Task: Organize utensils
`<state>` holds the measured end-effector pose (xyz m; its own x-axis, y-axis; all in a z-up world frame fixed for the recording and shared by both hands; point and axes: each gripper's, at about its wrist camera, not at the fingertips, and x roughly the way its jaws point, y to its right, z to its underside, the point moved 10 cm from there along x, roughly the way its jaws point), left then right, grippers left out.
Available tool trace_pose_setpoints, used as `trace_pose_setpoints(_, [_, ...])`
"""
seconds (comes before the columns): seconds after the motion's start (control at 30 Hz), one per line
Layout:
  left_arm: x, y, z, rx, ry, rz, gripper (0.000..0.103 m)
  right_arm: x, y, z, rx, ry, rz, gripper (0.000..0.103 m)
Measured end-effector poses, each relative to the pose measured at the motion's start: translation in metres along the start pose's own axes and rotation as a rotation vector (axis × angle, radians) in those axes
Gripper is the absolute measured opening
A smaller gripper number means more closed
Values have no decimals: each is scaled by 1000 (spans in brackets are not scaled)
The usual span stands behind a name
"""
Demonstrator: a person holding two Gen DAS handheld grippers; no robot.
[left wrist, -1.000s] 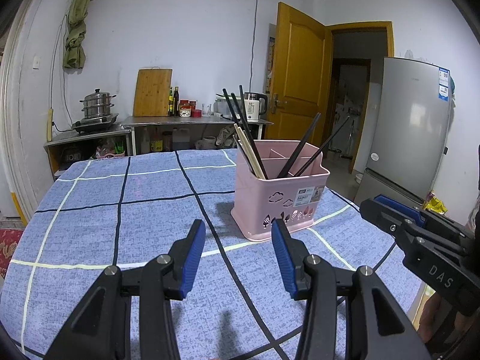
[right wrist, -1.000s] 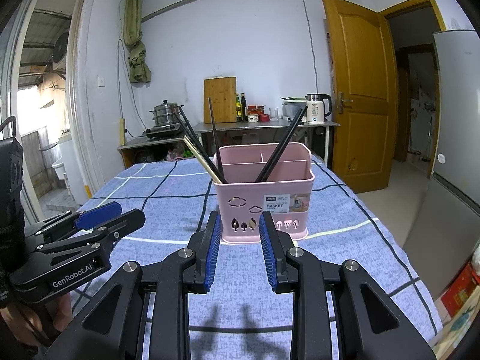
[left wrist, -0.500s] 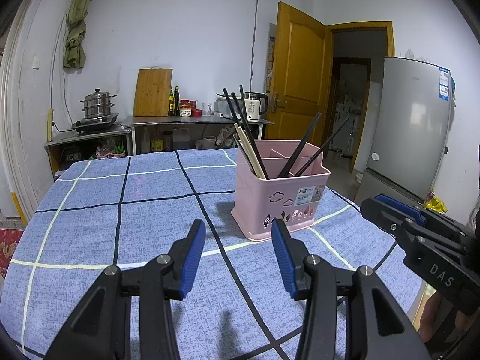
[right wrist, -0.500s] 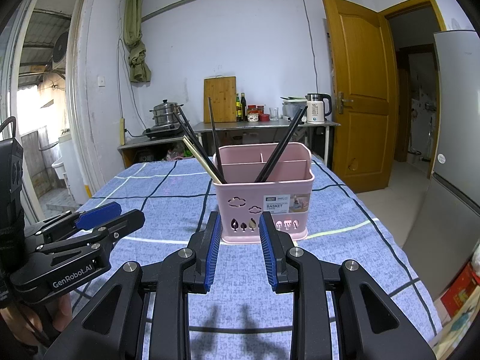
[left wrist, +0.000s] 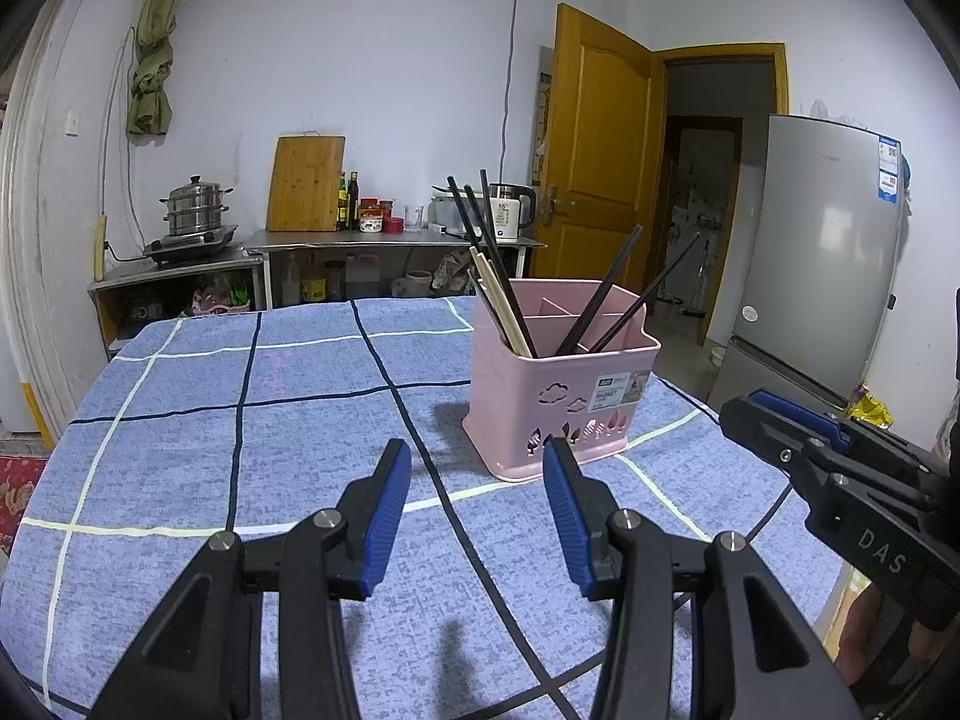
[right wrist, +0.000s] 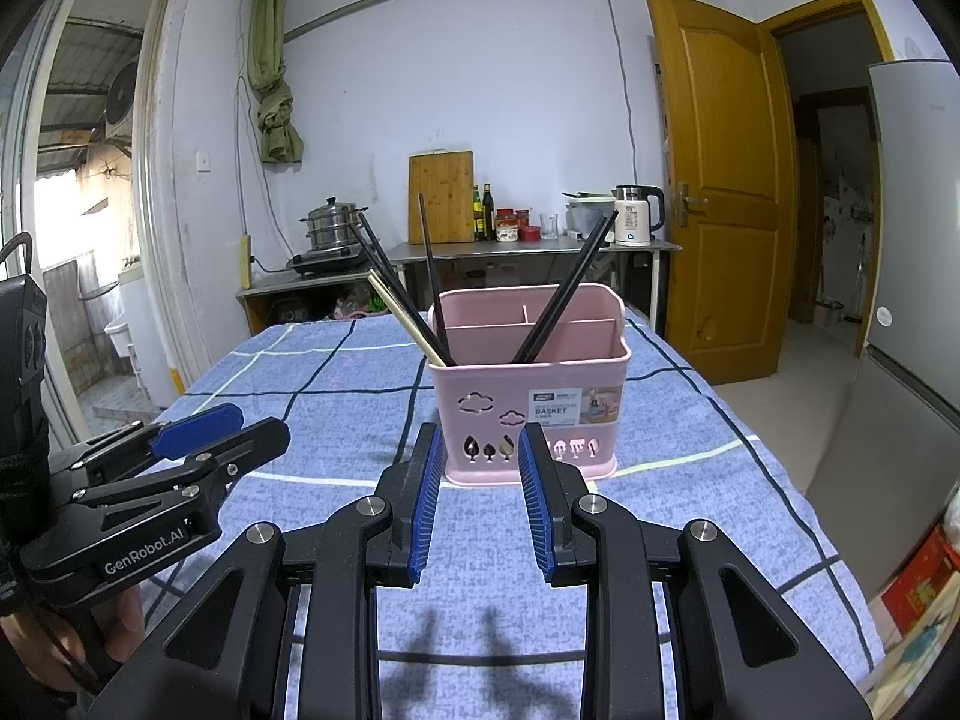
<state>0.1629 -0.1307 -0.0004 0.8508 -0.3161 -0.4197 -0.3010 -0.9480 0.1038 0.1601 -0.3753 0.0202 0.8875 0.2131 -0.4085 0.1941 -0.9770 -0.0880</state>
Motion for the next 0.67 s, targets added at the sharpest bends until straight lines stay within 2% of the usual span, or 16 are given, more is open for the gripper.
trace_pose_setpoints(0.67, [0, 3, 0, 16, -4, -3, 48, 1, 4, 2, 3, -9, -1, 27])
